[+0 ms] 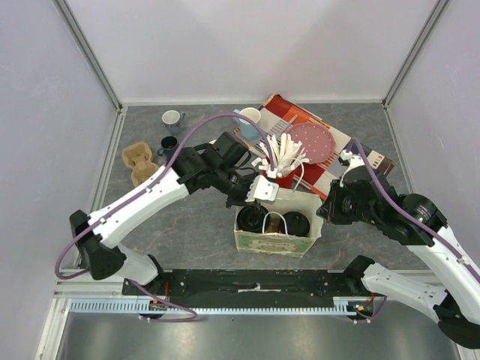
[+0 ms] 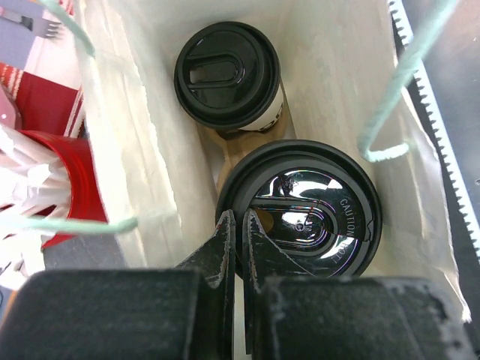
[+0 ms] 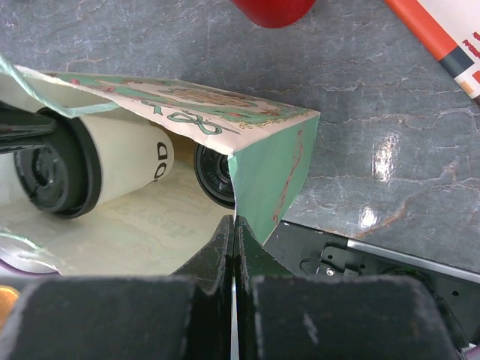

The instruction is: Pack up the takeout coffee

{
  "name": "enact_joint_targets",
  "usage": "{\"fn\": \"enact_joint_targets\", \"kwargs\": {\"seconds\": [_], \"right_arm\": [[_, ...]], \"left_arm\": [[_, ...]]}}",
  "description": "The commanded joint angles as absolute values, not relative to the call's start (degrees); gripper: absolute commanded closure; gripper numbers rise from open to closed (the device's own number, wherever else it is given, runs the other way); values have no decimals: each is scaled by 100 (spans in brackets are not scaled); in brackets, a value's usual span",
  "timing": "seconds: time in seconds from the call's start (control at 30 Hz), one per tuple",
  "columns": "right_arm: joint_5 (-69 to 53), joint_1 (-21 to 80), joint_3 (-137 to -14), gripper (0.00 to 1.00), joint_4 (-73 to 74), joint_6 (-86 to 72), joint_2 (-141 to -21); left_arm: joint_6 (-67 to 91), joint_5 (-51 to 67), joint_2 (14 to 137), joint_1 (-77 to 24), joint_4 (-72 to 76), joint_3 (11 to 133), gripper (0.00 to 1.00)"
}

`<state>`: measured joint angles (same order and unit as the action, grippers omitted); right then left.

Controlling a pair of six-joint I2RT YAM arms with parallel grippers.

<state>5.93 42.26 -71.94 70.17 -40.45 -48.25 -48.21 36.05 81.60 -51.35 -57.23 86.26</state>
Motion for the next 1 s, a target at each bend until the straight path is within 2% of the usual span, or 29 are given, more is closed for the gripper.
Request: {"fn": "enact_joint_targets", "kwargs": {"seconds": [0.0,0.3,0.97], "right_arm": [[712,4236,-7154,100,6811,-4096,-4772],[659,4236,-7058,100,6733,-4104,-4737],[598,4236,-7031,100,6636,-4131,-4676]], "left_arm": [[-5571,3796,8717,-5159,-5966,8999,98],[-6327,3719,8824,-5308,-6390,8632,98],[-6565,3006,9150,-5326,-5687,8060,98]]}}
